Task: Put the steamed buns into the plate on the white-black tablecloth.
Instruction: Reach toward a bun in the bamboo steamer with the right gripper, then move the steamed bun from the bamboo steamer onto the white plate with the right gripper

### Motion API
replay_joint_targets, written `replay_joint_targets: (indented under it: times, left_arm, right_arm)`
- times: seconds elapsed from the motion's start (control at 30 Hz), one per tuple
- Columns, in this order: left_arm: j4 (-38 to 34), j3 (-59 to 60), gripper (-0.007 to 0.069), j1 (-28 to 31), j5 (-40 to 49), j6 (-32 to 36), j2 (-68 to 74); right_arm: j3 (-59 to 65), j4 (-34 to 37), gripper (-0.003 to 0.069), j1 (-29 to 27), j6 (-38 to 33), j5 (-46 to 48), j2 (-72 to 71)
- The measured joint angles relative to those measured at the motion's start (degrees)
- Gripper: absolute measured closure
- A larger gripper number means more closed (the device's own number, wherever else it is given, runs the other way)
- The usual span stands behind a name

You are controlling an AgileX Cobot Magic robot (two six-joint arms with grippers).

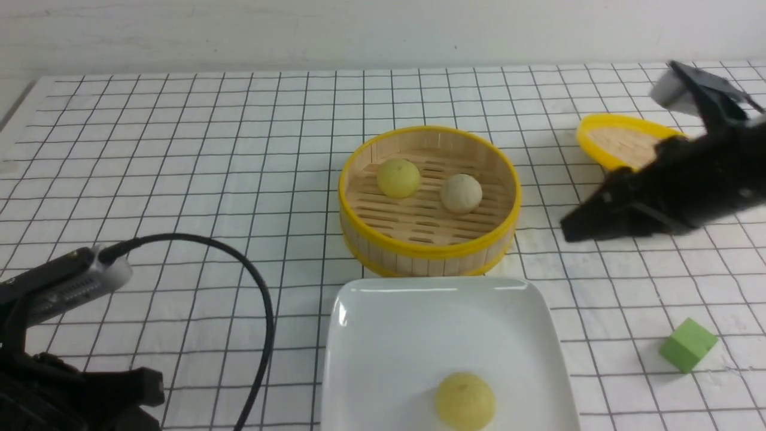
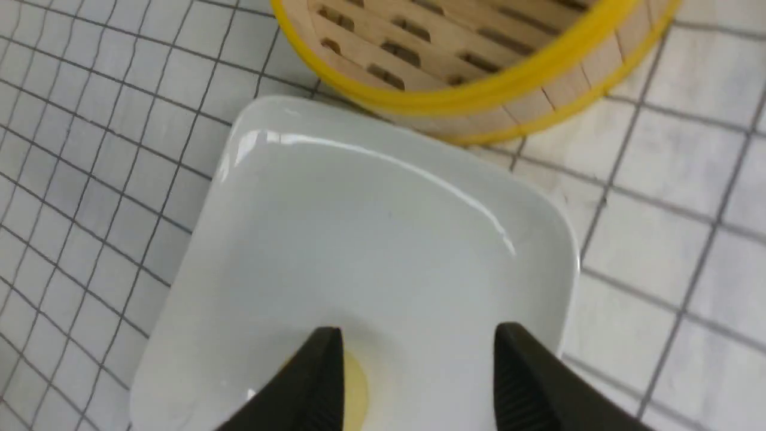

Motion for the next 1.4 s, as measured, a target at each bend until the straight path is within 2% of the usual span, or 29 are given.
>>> replay_joint_targets:
  times: [0.03, 0.17, 0.37, 0.53, 0.67, 0.73, 0.77, 0.8, 0.87, 1.07, 1.13, 1.23, 1.33, 1.37, 1.4]
  left_arm:
    - [-0.05, 0.00, 0.0352, 0.00, -0.32, 0.00, 0.00]
    - [-0.19, 0.00, 0.0320, 0.00, -0.57, 0.00, 0.00]
    - [-0.46, 0.00, 0.0318, 0.00, -1.06, 0.00, 0.00]
    - [-0.46, 0.00, 0.0318, 0.00, -2.98, 0.00, 0.00]
    - [-0.52, 0.00, 0.0318, 0.00, -5.05, 0.00, 0.00]
    - [-0.52, 0.00, 0.0318, 0.00, -5.89, 0.00, 0.00]
    - [-0.52, 0.00, 0.0318, 0.00, -5.89, 0.00, 0.00]
    - [-0.52, 0.00, 0.0318, 0.00, -6.04, 0.00, 0.00]
    - [-0.52, 0.00, 0.0318, 0.00, -6.11, 0.00, 0.00]
    - [-0.52, 0.00, 0.0322, 0.00, -6.30, 0.00, 0.00]
    - [-0.38, 0.00, 0.0322, 0.00, -6.30, 0.00, 0.00]
    - [-0.18, 0.00, 0.0322, 0.00, -6.85, 0.00, 0.00]
    - [-0.18, 0.00, 0.0322, 0.00, -7.06, 0.00, 0.00]
    - [-0.18, 0.00, 0.0322, 0.00, -7.12, 0.00, 0.00]
    - [-0.18, 0.00, 0.0322, 0.00, -7.12, 0.00, 0.00]
  right_arm:
    - [-3.46, -1.29, 0.0274, 1.09, 0.00, -0.65, 3.11]
    - [-14.13, -7.32, 0.0256, 4.19, 1.71, -2.68, 12.57]
    - [-27.97, -15.76, 0.0255, 7.17, 4.41, -4.53, 26.69]
    - [-34.14, -18.36, 0.0263, 8.57, 5.33, -8.90, 34.93]
    - [-35.52, -19.56, 0.0339, 8.58, 6.66, -11.00, 38.00]
    - [-35.92, -19.81, 0.0462, 8.58, 7.23, -10.46, 38.22]
    - [-36.01, -19.81, 0.0488, 8.58, 7.22, -10.05, 38.19]
    - [-36.34, -19.87, 0.0580, 8.58, 7.55, -8.46, 37.59]
    - [-36.40, -20.06, 0.0636, 8.58, 8.73, -5.83, 35.88]
    - [-34.93, -20.31, 0.0635, 8.58, 13.44, 11.82, 21.25]
    - [-31.32, -19.76, 0.0635, 9.12, 14.90, 13.94, 17.05]
    - [-19.60, -19.39, 0.0635, 12.10, 15.89, 11.89, 10.20]
    - [-9.45, -19.09, 0.0630, 15.56, 16.23, 6.33, 8.36]
    - [-3.77, -18.98, 0.0621, 17.66, 16.38, 0.54, 8.29]
    - [-3.14, -18.97, 0.0619, 17.88, 16.50, -0.11, 8.29]
